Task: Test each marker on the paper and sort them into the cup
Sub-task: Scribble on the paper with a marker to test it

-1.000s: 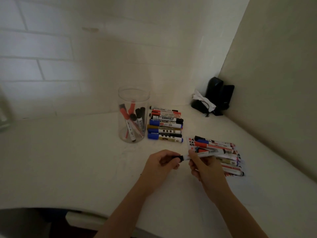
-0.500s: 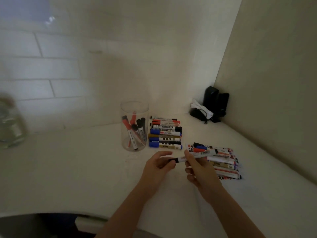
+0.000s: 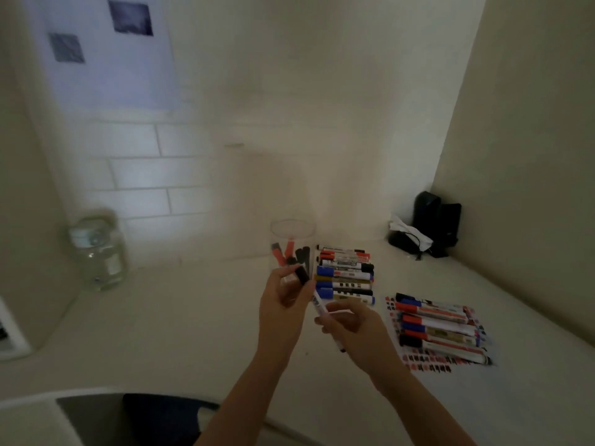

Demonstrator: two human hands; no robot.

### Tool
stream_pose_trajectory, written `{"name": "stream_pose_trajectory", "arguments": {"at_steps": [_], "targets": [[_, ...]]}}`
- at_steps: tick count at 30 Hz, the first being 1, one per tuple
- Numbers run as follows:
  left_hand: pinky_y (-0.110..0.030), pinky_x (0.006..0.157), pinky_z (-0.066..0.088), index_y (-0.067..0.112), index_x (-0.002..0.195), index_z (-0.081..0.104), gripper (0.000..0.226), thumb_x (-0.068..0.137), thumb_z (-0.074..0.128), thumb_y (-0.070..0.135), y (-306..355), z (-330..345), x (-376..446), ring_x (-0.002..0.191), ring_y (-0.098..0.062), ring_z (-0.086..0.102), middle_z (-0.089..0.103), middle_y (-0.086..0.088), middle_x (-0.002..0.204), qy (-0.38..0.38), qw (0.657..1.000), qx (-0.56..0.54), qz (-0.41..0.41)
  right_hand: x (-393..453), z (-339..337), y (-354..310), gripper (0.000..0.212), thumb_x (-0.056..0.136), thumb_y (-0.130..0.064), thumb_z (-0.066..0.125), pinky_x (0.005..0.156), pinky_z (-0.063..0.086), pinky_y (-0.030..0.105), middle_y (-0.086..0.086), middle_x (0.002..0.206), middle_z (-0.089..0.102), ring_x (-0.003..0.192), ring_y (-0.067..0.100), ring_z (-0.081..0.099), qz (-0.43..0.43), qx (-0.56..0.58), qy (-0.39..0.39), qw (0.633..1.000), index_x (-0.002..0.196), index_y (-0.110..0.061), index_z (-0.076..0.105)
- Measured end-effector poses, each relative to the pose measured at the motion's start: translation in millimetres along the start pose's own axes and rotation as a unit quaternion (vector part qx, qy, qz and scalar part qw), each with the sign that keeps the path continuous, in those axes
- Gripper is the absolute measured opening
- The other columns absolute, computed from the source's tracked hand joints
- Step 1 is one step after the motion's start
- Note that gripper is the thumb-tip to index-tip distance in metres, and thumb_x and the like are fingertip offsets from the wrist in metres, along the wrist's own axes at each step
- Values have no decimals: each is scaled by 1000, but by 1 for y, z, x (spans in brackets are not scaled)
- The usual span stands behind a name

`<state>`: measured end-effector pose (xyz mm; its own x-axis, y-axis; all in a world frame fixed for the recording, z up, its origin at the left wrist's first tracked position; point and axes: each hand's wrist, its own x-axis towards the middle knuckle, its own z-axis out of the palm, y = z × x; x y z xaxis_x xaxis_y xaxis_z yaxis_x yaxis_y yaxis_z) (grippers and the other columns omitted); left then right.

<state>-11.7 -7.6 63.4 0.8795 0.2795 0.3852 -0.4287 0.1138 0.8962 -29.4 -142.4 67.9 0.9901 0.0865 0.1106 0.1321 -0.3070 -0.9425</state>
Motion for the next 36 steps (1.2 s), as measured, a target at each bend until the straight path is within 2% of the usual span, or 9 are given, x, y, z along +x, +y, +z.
{"name": "stream_pose_trajectory", "arguments": {"at_steps": [2, 6, 13, 19, 21, 25, 28, 32, 36], "targets": [[-28, 76, 57, 20, 102, 59, 23, 86, 68, 6, 3, -7, 12, 83, -16, 70, 73, -3, 86, -13, 998, 57, 22, 14, 11, 0, 15, 86, -32, 68, 67, 59, 26, -7, 85, 73, 75, 7, 69, -40, -41, 9, 998, 94, -21, 63], [-24, 70, 56, 20, 94, 56, 20, 85, 70, 9, 32, -20, 62, 78, -16, 70, 72, -8, 83, 46, 994, 66, 73, 36, 4, -5, 13, 87, -30, 67, 67, 51, 11, -15, 92, 66, 82, -2, 63, -81, -77, 53, 992, 98, -26, 61], [-12, 70, 52, 14, 98, 47, 27, 86, 70, 15, 72, -14, 144, 80, -6, 69, 69, -1, 90, 139, 967, 121, 177, 49, -34, 14, 5, 91, -20, 63, 57, 45, 9, -8, 79, 68, 74, 5, 64, -45, -97, 125, 986, 86, -23, 63], [-28, 71, 58, 13, 94, 48, 19, 89, 65, 18, 17, 1, 144, 77, -14, 67, 68, 1, 88, 12, 923, 321, 213, 59, -55, 44, 7, 91, -22, 62, 59, 44, 8, -13, 83, 65, 74, -2, 59, -16, -229, 102, 968, 86, -27, 61], [-31, 70, 58, 13, 92, 49, 16, 91, 63, 21, 6, 3, 141, 77, -15, 67, 68, -2, 87, -14, 901, 374, 221, 67, -60, 55, 5, 92, -24, 61, 68, 42, 8, -10, 92, 66, 80, -1, 58, -19, -282, 93, 955, 94, -29, 62], [-40, 69, 56, 12, 81, 57, 24, 94, 56, 32, -1, 2, 142, 64, -19, 61, 66, -4, 75, -47, 849, 479, 217, 82, -59, 65, 28, 93, -19, 58, 84, 37, 12, -3, 114, 62, 101, 10, 58, -73, -351, 64, 931, 120, -20, 61], [-38, 84, 50, 12, 87, 66, 36, 96, 43, 39, 1, 4, 129, 80, -21, 60, 68, -5, 89, -19, 816, 499, 292, 96, -54, 66, 35, 95, -22, 52, 95, 40, 24, -4, 129, 55, 111, 12, 55, -88, -424, 42, 900, 130, -26, 51], [-25, 84, 46, 17, 99, 61, 22, 93, 44, 30, -22, 18, 67, 91, -12, 54, 61, 1, 100, -123, 814, 456, 338, 106, -47, 70, 40, 97, -35, 46, 103, 33, 36, -8, 140, 45, 123, 13, 47, -37, -499, 4, 866, 137, -33, 41], [-18, 87, 39, 21, 116, 58, 28, 96, 43, 31, -84, 12, 19, 103, -13, 53, 55, 3, 116, -217, 843, 456, 184, 103, -44, 75, 40, 94, -46, 48, 100, 32, 36, -7, 135, 47, 122, 16, 42, -35, -535, 19, 844, 132, -33, 47]]}}
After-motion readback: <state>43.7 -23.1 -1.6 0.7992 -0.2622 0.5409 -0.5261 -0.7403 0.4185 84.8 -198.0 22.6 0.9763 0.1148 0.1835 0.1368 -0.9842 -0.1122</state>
